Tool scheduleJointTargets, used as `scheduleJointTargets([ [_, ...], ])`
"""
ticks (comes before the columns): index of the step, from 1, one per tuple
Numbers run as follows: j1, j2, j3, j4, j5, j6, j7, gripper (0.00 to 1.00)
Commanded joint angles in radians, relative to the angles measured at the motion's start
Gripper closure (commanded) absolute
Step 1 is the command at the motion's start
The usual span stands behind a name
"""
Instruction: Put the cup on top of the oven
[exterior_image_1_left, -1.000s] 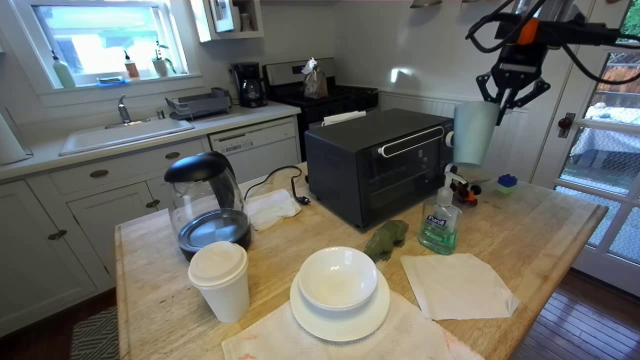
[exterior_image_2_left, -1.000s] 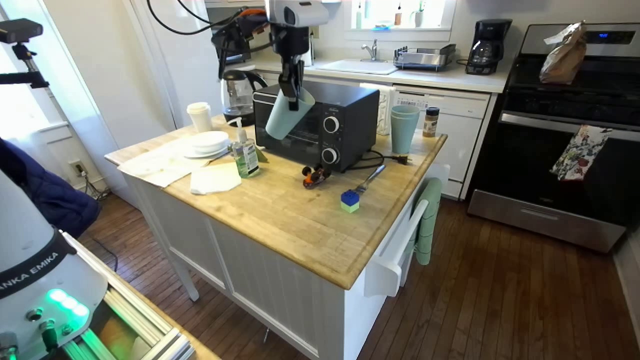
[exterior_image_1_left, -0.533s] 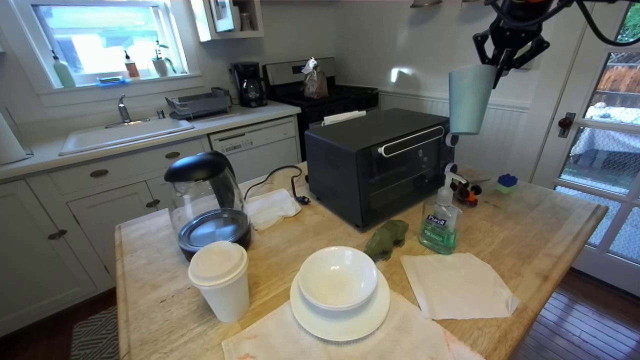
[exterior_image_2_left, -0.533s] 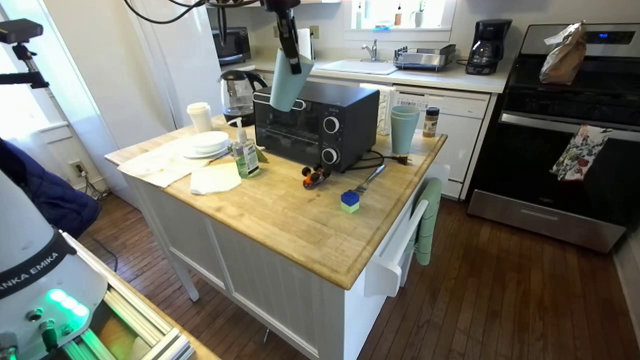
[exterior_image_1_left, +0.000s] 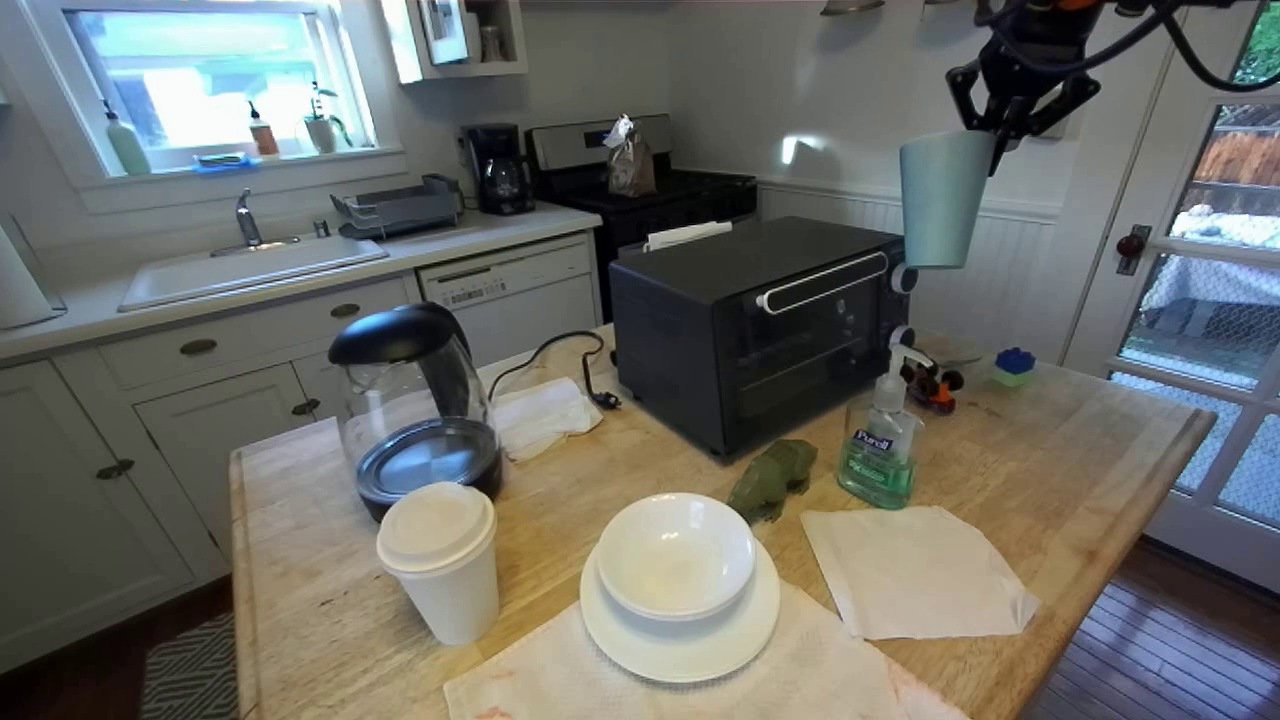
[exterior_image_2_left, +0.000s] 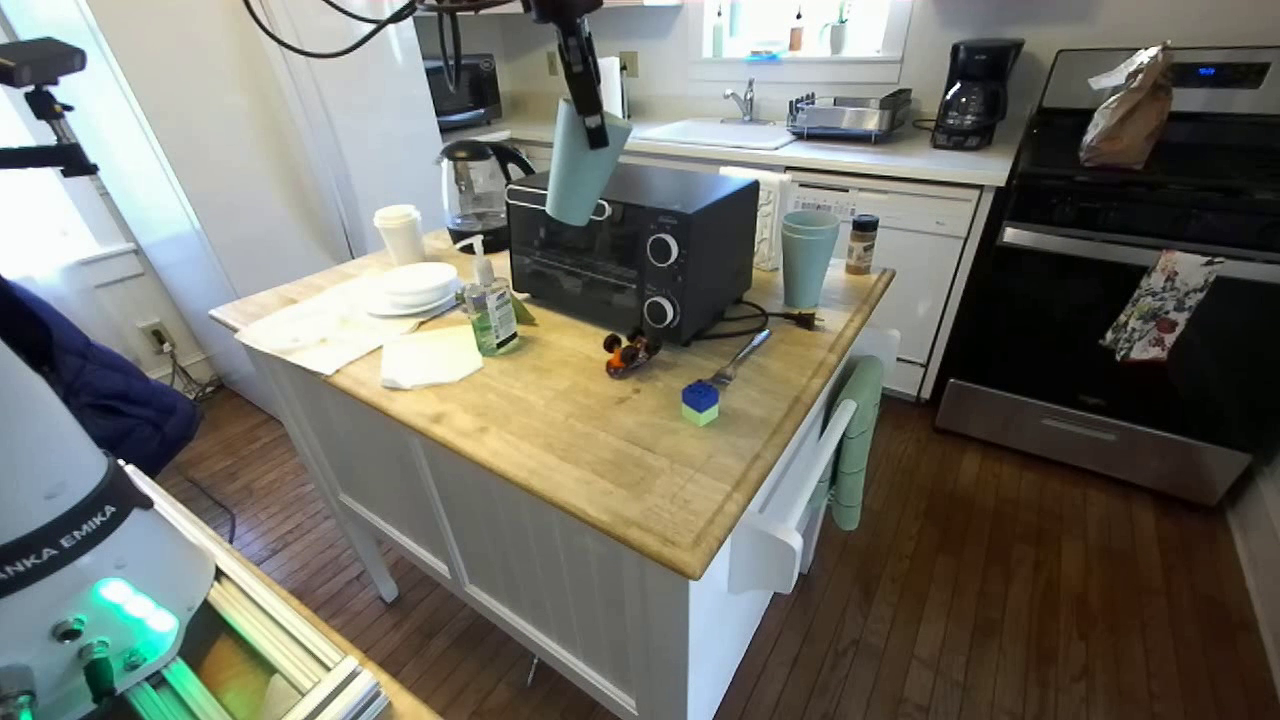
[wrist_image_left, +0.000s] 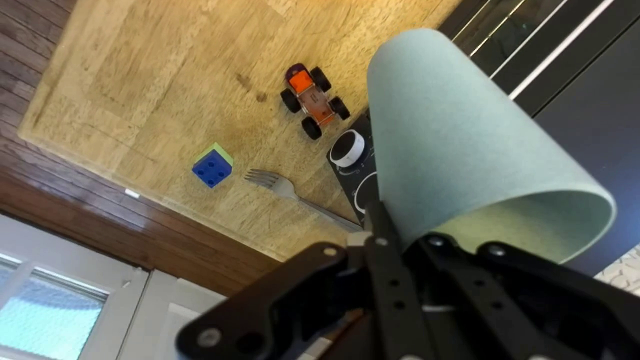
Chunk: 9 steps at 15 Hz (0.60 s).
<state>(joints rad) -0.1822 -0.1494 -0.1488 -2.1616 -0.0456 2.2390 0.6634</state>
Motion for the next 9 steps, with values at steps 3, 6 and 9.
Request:
scheduleJointTargets([
  [3,-0.009,0.001,0.03,0.027,-0.11,0.085,0.012,0.98],
  [6,-0.004,0.006,0.04,0.036,-0.131,0.143,-0.005,0.98],
  [9,-0.002,0.024,0.053,0.044,-0.164,0.194,-0.032,0.98],
])
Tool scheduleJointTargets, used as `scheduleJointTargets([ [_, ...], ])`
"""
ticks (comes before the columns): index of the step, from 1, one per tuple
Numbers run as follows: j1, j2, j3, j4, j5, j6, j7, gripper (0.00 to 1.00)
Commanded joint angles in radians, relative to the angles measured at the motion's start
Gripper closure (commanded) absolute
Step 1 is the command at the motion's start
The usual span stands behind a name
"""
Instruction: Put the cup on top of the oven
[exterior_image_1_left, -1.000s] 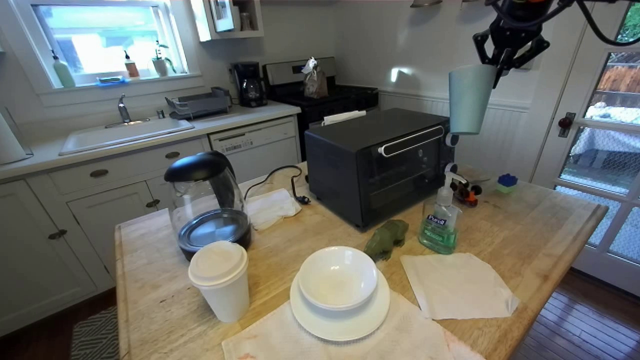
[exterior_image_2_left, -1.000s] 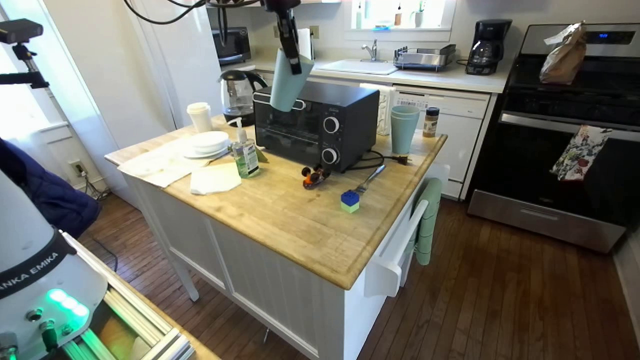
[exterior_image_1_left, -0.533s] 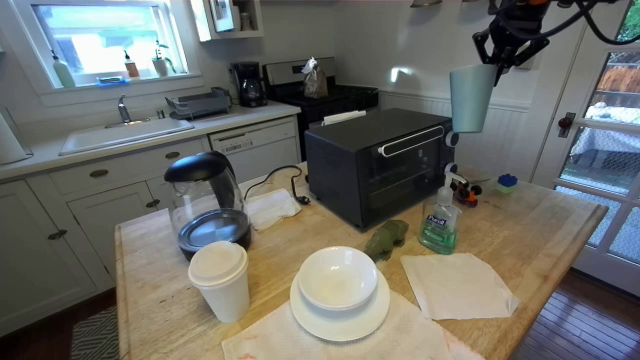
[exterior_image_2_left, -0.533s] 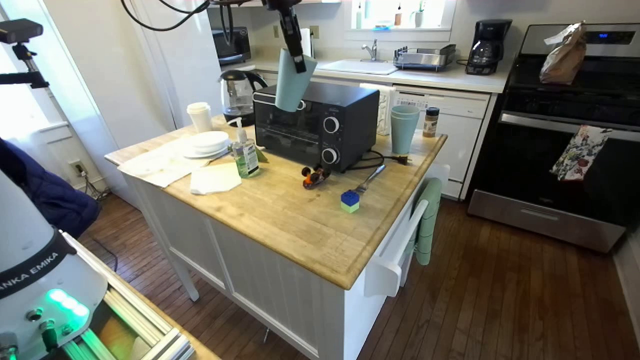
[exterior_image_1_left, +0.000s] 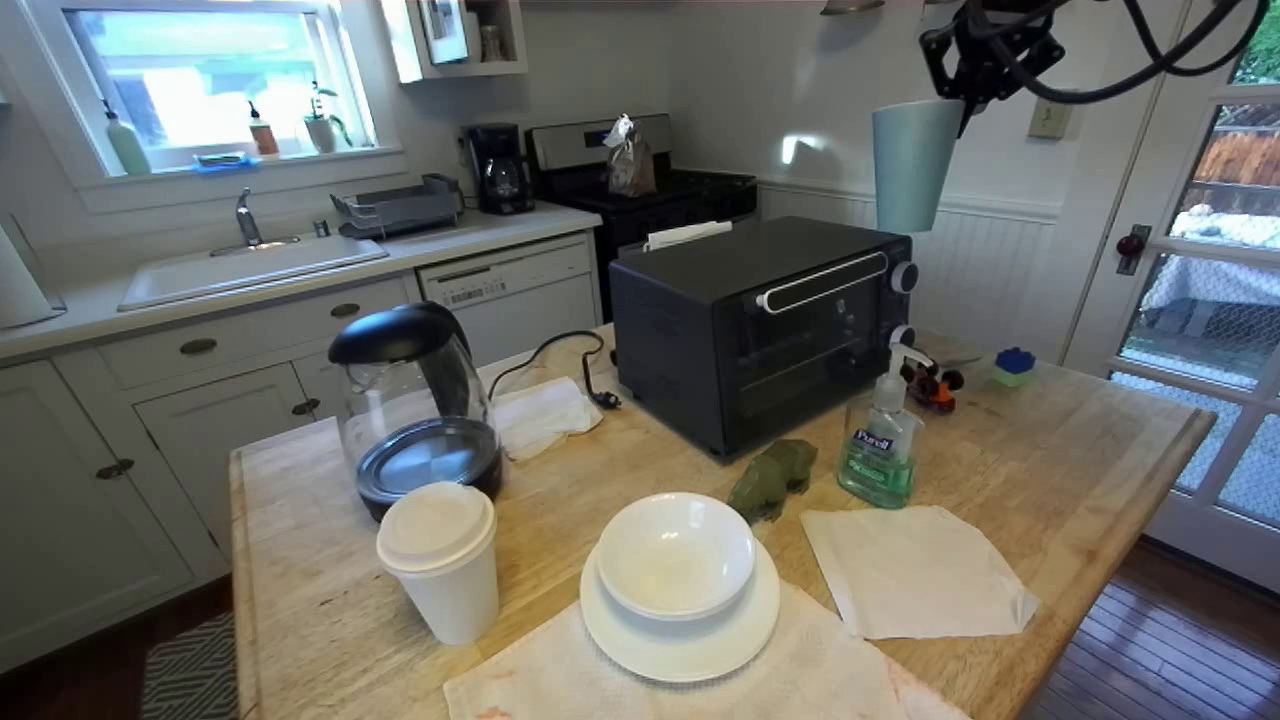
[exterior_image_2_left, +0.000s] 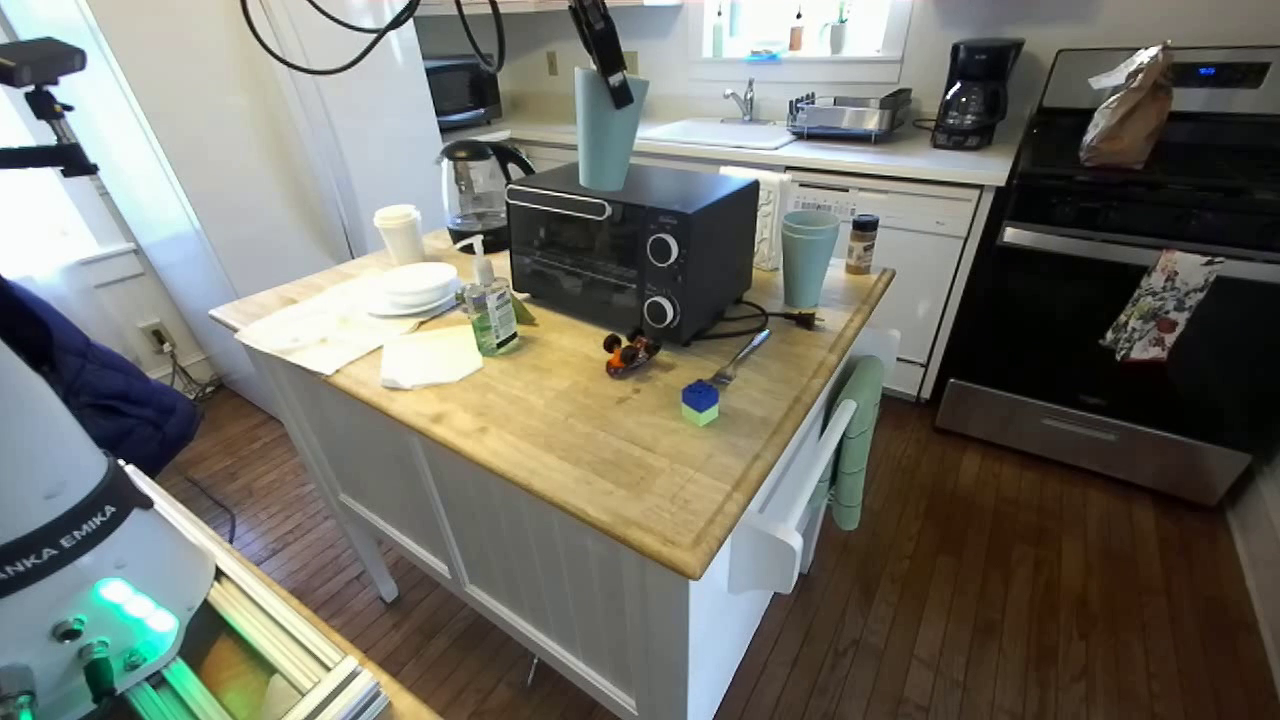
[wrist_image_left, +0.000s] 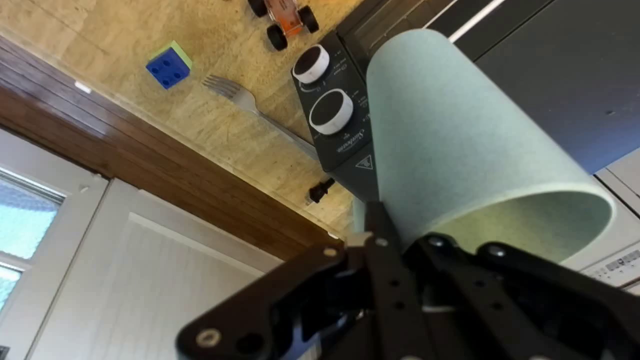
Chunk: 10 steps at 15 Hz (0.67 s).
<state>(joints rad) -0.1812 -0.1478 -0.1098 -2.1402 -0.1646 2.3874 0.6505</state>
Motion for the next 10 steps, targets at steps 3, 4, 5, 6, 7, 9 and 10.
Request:
scheduleJointTargets([
  [3,0.002,0.042,0.029,0.019,-0.095,0.112,-0.037,0.98],
  [4,0.004,0.054,0.033,0.018,-0.103,0.139,-0.045,0.98],
  [5,0.008,0.066,0.036,0.019,-0.106,0.166,-0.058,0.98],
  [6,0.009,0.077,0.039,0.018,-0.116,0.196,-0.059,0.98],
  [7,0.013,0.088,0.04,0.02,-0.107,0.215,-0.07,0.98],
  [9,0.019,0.111,0.04,0.017,-0.098,0.262,-0.087,0.98],
  [10,0.021,0.122,0.038,0.018,-0.1,0.281,-0.085,0.98],
])
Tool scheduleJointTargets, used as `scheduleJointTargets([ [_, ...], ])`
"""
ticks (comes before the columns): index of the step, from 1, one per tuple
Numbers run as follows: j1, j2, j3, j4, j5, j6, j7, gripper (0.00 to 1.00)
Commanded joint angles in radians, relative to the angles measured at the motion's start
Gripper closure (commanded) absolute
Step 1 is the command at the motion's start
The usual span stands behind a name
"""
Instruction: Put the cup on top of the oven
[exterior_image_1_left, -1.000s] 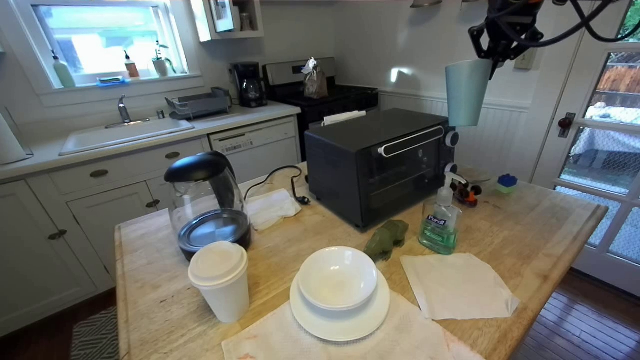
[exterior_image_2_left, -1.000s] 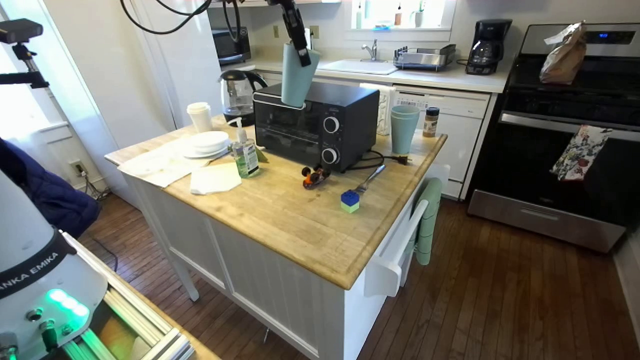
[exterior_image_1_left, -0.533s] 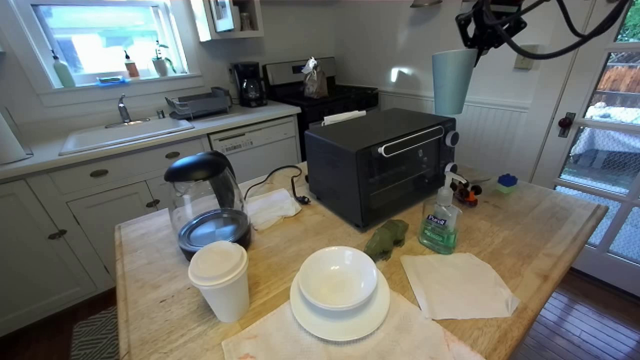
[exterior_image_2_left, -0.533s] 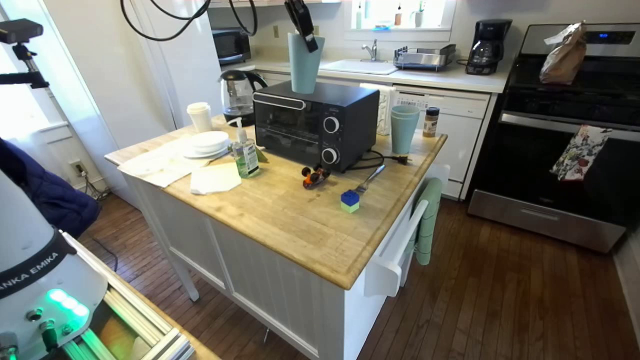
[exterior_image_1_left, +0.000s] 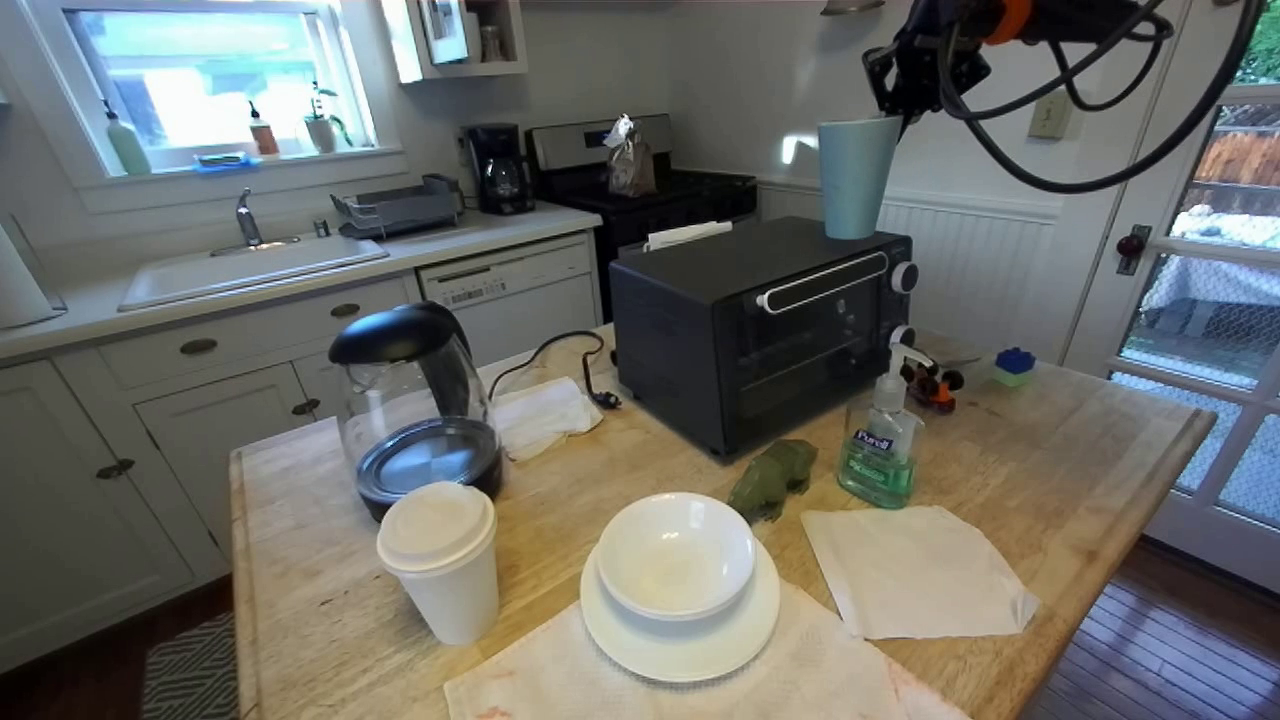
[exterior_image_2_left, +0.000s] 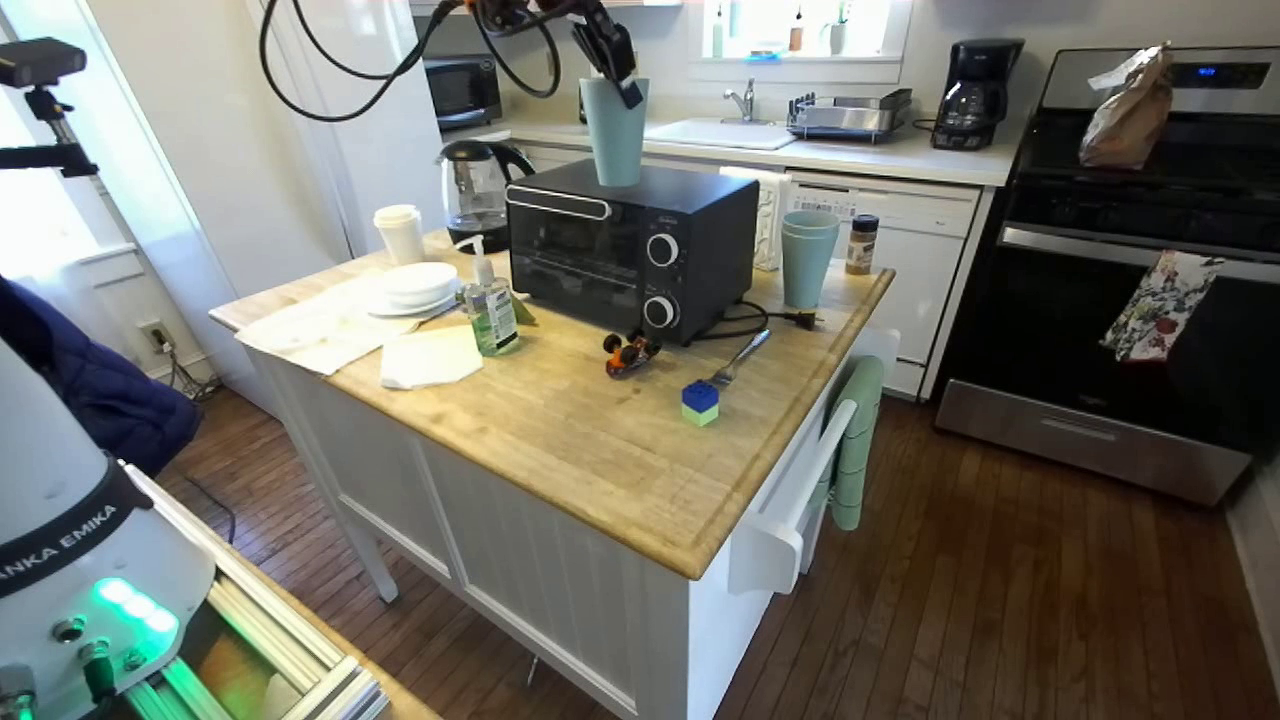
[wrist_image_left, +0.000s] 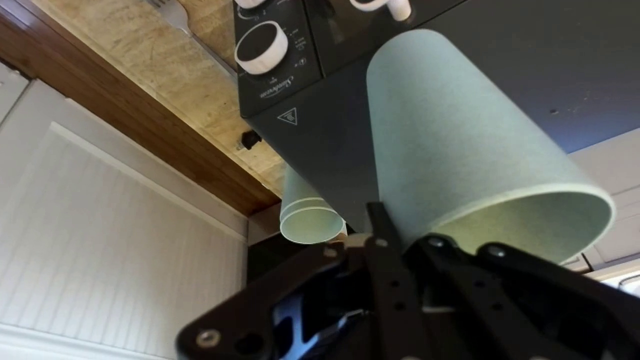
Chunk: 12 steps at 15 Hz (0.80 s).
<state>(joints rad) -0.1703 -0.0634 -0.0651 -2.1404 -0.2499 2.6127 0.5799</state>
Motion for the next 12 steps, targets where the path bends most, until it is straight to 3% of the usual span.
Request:
scheduleJointTargets([
  [1,0.013,0.048,-0.009,0.018,-0.011,0.071,-0.014,0.98],
  [12,0.003,0.093,-0.005,0.02,-0.001,0.148,-0.01,0.98],
])
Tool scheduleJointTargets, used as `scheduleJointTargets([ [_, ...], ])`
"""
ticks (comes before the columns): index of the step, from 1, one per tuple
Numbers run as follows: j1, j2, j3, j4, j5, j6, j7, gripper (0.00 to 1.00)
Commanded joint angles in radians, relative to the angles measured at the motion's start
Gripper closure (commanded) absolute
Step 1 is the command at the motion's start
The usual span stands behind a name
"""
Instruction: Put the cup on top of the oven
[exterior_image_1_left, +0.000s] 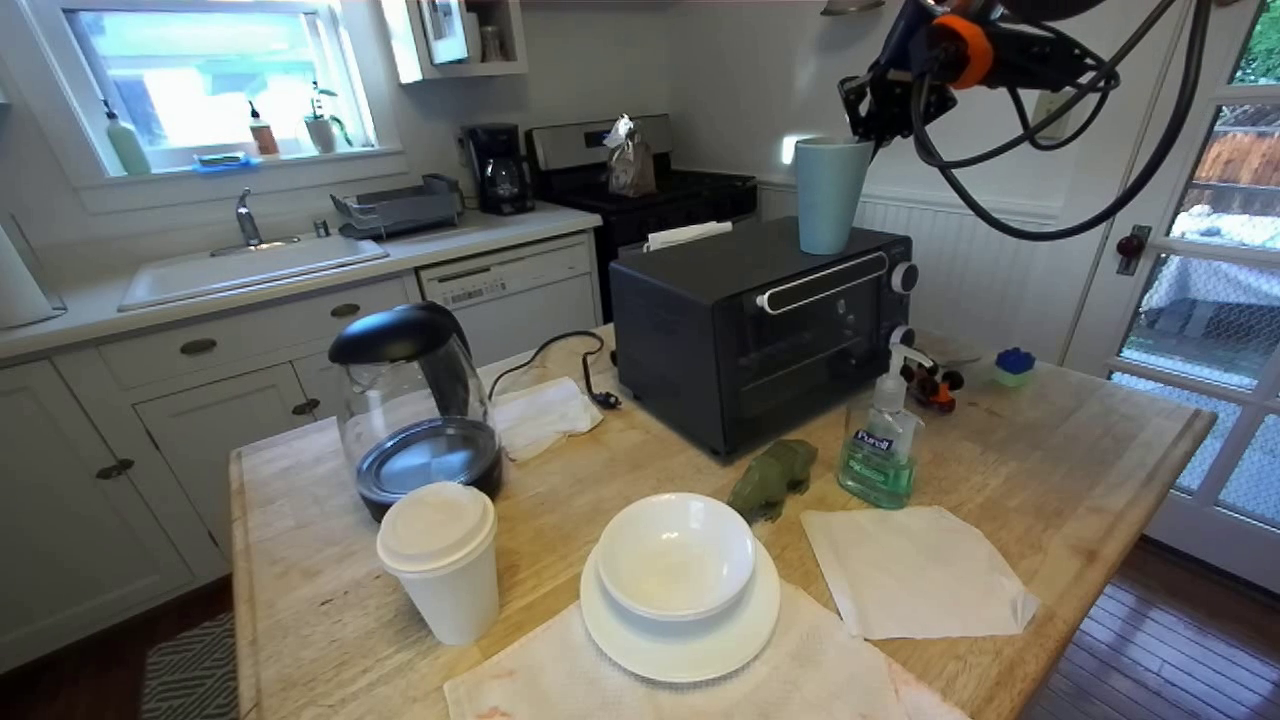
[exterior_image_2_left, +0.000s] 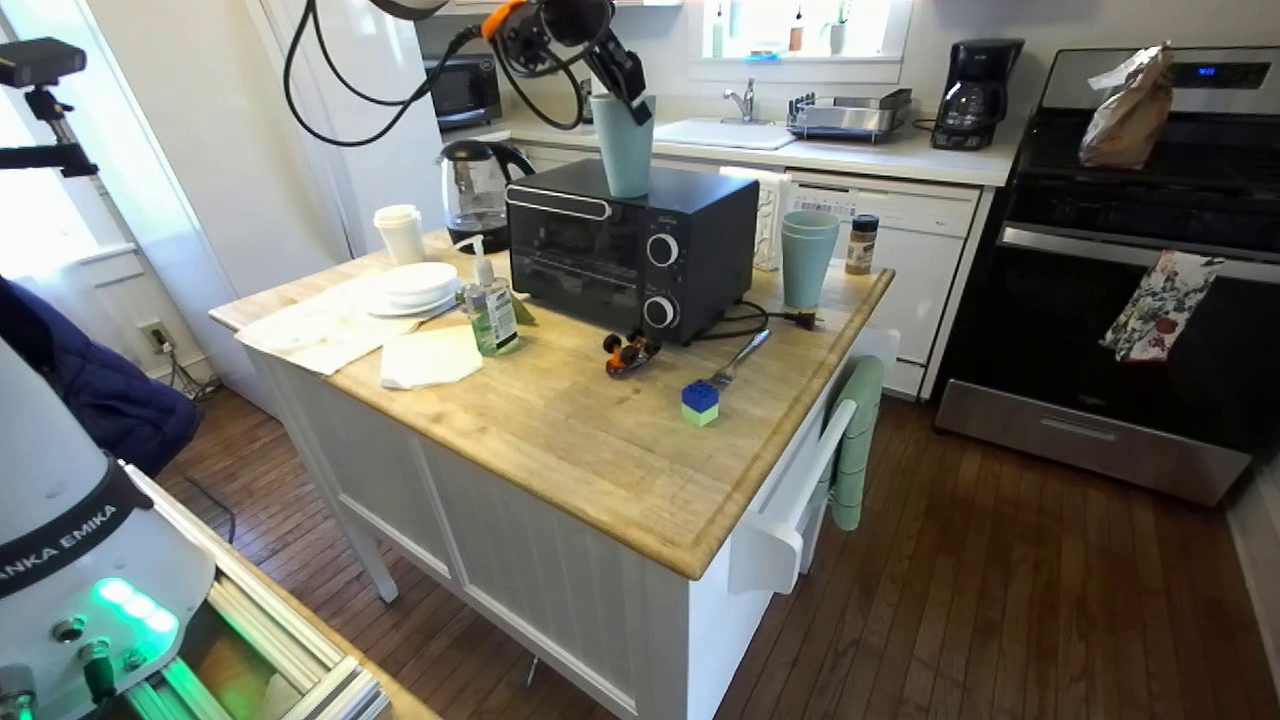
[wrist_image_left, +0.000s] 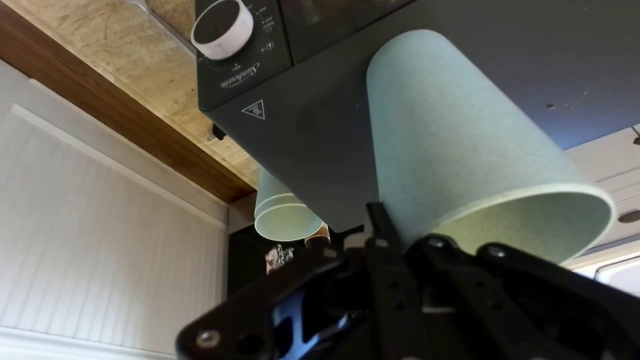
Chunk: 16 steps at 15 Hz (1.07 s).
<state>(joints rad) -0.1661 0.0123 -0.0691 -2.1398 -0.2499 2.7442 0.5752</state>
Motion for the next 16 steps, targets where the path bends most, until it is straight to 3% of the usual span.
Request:
scheduleJointTargets([
  [1,-0.001,0.017,-0.001,0.019,0.0,0.016,-0.007,0.98],
  [2,-0.002,0.017,-0.001,0.02,0.0,0.015,-0.006,0.69],
  [5,-0.002,0.015,-0.002,0.025,0.009,0.013,-0.007,0.55],
  [13,-0.002,-0.054,0.0,0.06,0.059,-0.057,-0.034,0.0],
  [16,0.013,-0.105,-0.018,0.075,0.102,-0.126,-0.083,0.0],
])
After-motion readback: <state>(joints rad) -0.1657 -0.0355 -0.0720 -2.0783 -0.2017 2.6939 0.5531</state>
